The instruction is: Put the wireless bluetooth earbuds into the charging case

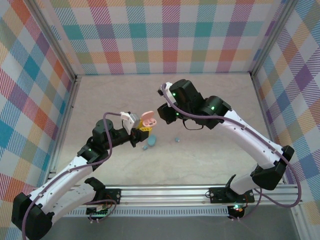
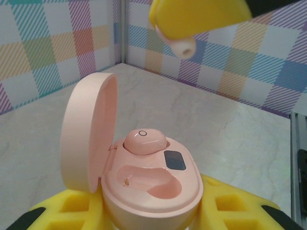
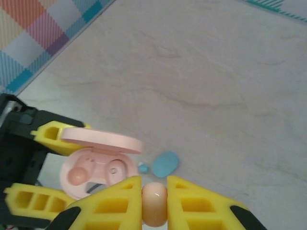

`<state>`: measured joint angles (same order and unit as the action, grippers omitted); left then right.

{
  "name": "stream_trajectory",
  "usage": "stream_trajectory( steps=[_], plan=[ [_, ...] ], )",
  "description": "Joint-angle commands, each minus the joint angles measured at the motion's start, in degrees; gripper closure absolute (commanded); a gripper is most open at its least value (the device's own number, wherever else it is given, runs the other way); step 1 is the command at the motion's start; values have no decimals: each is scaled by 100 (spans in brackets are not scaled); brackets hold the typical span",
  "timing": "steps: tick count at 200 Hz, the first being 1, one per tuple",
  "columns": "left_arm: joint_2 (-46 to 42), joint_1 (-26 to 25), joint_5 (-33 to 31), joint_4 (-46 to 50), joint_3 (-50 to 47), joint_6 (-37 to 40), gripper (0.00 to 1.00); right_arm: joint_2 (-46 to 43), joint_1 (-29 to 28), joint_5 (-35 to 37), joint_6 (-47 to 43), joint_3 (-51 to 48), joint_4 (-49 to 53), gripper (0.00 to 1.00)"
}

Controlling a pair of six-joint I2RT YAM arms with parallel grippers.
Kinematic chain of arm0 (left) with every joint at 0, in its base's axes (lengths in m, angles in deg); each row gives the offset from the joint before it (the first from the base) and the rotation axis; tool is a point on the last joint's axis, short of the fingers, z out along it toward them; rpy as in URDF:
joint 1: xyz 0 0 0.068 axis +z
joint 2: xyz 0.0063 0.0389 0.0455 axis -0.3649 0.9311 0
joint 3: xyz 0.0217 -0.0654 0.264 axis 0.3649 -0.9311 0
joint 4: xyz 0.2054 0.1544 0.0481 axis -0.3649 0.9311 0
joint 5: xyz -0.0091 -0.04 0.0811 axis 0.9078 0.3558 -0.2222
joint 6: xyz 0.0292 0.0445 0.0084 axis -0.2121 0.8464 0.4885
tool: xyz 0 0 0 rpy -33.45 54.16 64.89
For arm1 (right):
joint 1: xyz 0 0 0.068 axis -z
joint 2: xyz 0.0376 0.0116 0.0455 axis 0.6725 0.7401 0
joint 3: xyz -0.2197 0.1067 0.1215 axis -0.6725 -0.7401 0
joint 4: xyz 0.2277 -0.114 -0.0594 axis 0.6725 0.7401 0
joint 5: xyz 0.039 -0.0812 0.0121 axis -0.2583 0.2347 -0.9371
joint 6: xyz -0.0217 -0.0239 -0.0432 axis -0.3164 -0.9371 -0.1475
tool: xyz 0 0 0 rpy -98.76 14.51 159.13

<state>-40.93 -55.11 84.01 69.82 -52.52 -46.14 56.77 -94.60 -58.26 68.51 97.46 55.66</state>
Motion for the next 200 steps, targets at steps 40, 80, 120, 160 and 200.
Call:
stream_trajectory(
  steps=[40, 80, 120, 160, 200],
  plan=[
    [33, -153, -320, -610, 81, 165, 78, 391, -454, -176, 372, 266, -239, 84],
    [60, -179, -289, -650, 72, 183, 78, 614, -500, -226, 446, 400, -203, 84],
    [24, -179, -312, -624, 63, 217, 78, 731, -550, -159, 390, 481, -160, 84],
    [33, -179, -297, -609, 72, 225, 78, 814, -578, -146, 381, 523, -151, 84],
    [41, -179, -333, -607, 81, 245, 78, 873, -670, -160, 381, 587, -61, 81]
  ],
)
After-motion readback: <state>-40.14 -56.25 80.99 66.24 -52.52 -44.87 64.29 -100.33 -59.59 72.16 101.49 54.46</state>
